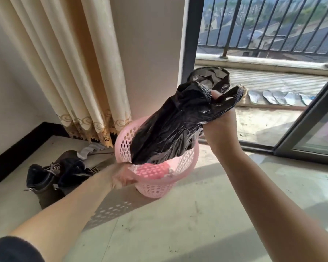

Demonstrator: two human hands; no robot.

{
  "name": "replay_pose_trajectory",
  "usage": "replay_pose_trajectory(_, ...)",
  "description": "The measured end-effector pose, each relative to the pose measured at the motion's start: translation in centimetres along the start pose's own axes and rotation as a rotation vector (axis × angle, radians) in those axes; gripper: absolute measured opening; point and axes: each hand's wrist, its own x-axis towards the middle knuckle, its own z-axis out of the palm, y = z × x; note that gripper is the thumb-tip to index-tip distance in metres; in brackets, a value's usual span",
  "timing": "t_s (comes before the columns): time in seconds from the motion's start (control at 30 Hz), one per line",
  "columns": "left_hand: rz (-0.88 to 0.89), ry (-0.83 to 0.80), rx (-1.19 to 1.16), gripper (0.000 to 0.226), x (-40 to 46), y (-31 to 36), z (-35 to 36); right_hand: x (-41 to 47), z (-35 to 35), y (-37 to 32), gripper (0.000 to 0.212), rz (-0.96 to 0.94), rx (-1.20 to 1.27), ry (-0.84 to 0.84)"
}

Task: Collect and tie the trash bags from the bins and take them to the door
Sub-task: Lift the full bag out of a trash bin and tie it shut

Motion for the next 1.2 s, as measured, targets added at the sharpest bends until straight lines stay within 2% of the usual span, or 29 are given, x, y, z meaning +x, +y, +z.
replay_pose_trajectory(0.13,0.007,0.079,-0.16,0.021,1.1,-0.4,0.9,1.4,-3.3,-1.7,0.03,-0.147,-0.128,0.274)
replay_pose_trajectory(0.23,0.033,0.155,-0.271,0.023,1.3,-0.3,1.9,1.6,-5.8,-1.2,0.019,-0.05,-0.267,0.364)
replay_pose_trajectory(0.3,0.079,0.177,-0.369,0.029,1.2,-0.2,2.9,0.8,-6.7,0.2,0.016,0.046,-0.338,0.311)
replay_pose_trajectory(0.37,0.095,0.177,-0.397,0.017,0.6,-0.2,3.4,-0.4,-6.9,1.9,0.011,0.175,-0.361,0.215)
replay_pose_trajectory(0.4,0.079,0.169,-0.392,0.009,0.3,-0.2,3.5,-1.2,-6.9,2.9,0.012,0.245,-0.367,0.16)
replay_pose_trajectory(0.5,0.053,0.157,-0.374,0.01,0.0,-0.2,3.3,-4.0,-6.3,6.1,0.021,0.41,-0.446,0.015)
replay_pose_trajectory(0.63,0.05,0.088,-0.323,0.027,0.4,-0.7,3.2,-7.6,-5.1,11.0,0.02,0.635,-0.525,-0.132)
replay_pose_trajectory(0.77,0.007,-0.157,-0.08,0.064,-0.9,-2.1,4.3,-11.0,-3.9,14.5,0.019,0.804,-0.565,-0.284)
replay_pose_trajectory(0.83,0.018,-0.288,0.128,0.071,-2.5,-2.7,5.4,-11.7,-3.1,14.7,0.019,0.806,-0.585,-0.339)
replay_pose_trajectory(0.9,0.186,-0.343,0.391,0.066,-4.3,-3.0,7.2,-11.5,-2.5,14.2,0.02,0.775,-0.599,-0.351)
replay_pose_trajectory(1.0,0.607,-0.377,0.862,0.062,-6.6,-3.4,9.7,-10.9,-2.0,12.6,0.028,0.691,-0.514,-0.394)
replay_pose_trajectory(1.07,0.835,-0.32,1.047,0.043,-7.1,-3.8,10.8,-10.6,-2.2,11.1,0.042,0.682,-0.388,-0.488)
replay_pose_trajectory(1.13,0.993,-0.188,1.052,0.014,-7.0,-3.6,11.1,-9.9,-2.9,9.8,0.064,0.736,-0.34,-0.607)
replay_pose_trajectory(1.2,1.005,-0.054,0.896,0.016,-6.5,-2.6,10.5,-8.9,-4.0,8.9,0.074,0.803,-0.374,-0.679)
